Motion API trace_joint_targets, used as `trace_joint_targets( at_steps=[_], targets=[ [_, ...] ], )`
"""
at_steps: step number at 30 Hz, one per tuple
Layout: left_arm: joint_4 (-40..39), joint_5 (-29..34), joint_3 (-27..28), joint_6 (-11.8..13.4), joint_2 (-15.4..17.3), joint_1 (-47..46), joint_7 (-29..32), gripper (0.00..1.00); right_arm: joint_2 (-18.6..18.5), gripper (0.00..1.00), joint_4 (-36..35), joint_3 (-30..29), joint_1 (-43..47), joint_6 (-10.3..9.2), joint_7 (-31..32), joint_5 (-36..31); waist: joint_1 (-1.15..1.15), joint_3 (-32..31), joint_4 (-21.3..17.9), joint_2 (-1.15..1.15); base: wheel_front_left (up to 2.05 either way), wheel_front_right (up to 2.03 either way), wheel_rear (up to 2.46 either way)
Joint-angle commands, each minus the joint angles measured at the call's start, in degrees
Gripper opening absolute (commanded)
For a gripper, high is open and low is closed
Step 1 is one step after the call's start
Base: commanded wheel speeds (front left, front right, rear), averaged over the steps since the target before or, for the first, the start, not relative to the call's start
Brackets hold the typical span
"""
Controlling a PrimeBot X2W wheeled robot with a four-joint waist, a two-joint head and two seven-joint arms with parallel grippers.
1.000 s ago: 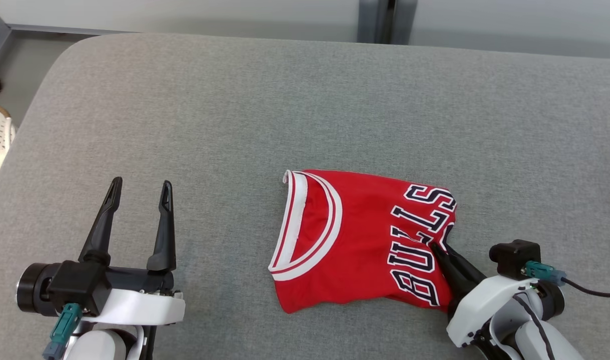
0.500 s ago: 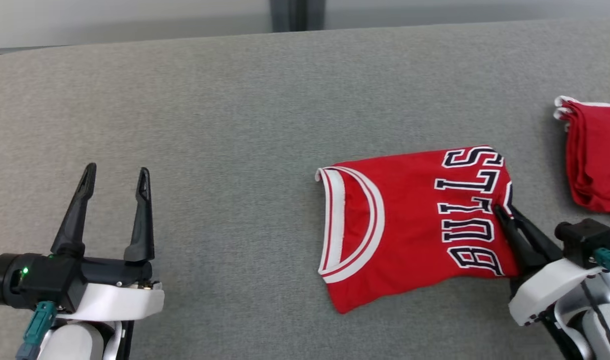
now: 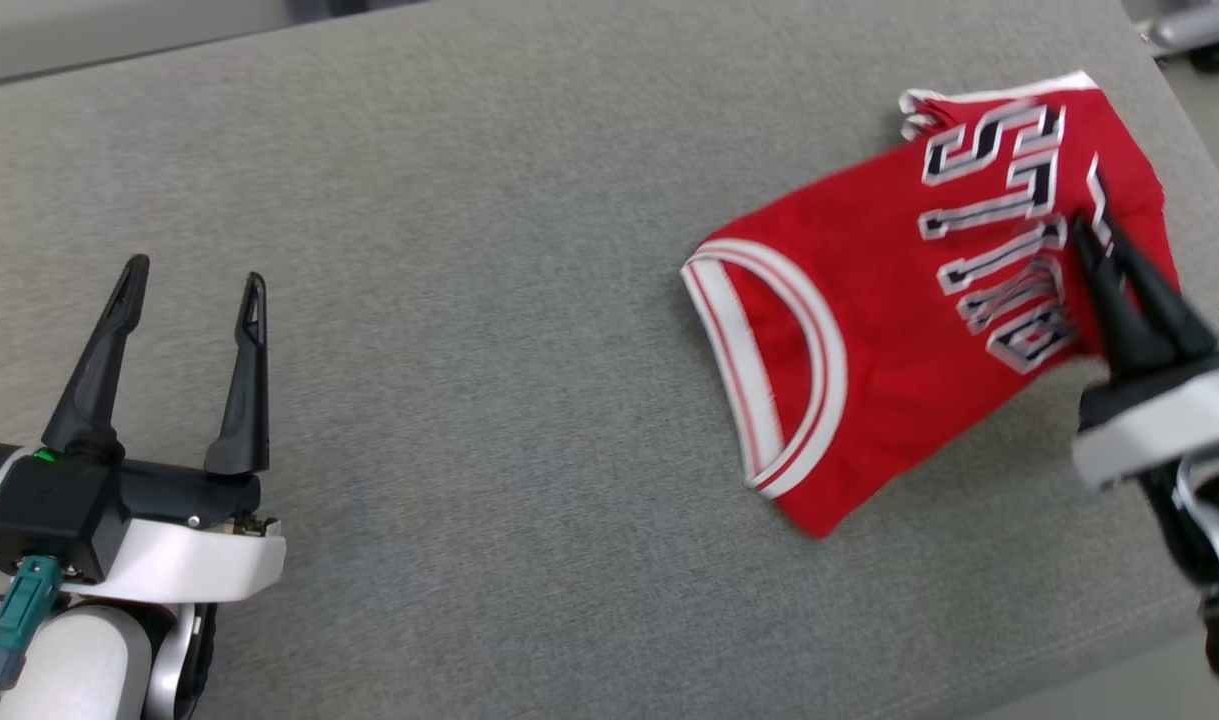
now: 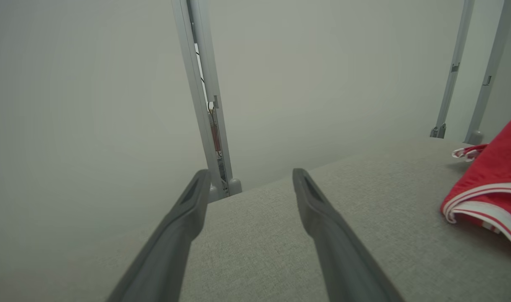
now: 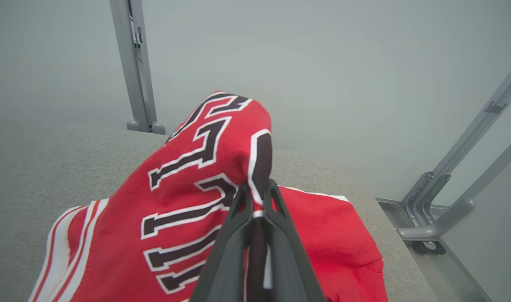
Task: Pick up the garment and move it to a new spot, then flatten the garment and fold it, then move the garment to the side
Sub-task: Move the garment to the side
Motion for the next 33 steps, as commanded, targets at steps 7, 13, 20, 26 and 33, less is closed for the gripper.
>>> trace_joint_targets(
  at_steps=[7,13,20,26,33],
  targets=[
    [-3.15,1.44,-0.5,-0.94,2.46,-2.48,2.89,1.0,-5.15,0.0,11.21,-2.46,-13.01,-0.01,-3.82,2.01,0.0,4.77,-2.81,0.0,0.0,0.0,0.0],
    [-5.0,1.83,-0.61,-0.97,3.78,-2.32,4.31,1.0,-8.38,0.0,20.03,-4.87,-19.34,-0.01,-5.37,3.13,0.0,6.72,-2.96,0.0,0.0,0.0,0.0],
    [-5.45,1.78,-1.4,-1.47,4.05,-3.72,4.87,1.0,-7.29,0.55,31.3,-5.74,-23.37,-0.01,-4.68,3.96,0.0,7.74,-2.44,0.0,0.0,0.0,0.0],
    [-4.52,1.33,-2.37,-1.76,3.48,-4.15,4.1,1.0,-6.87,1.0,38.64,-6.12,-24.42,-0.01,-6.37,4.0,0.0,7.3,-1.83,0.0,0.0,0.0,0.0],
    [-1.74,-0.05,-2.47,-1.11,2.33,-2.8,2.21,1.0,-7.0,1.0,34.4,-9.32,-20.11,-0.01,-9.16,8.95,0.0,3.98,-1.02,0.0,0.0,0.0,0.0]
  ],
)
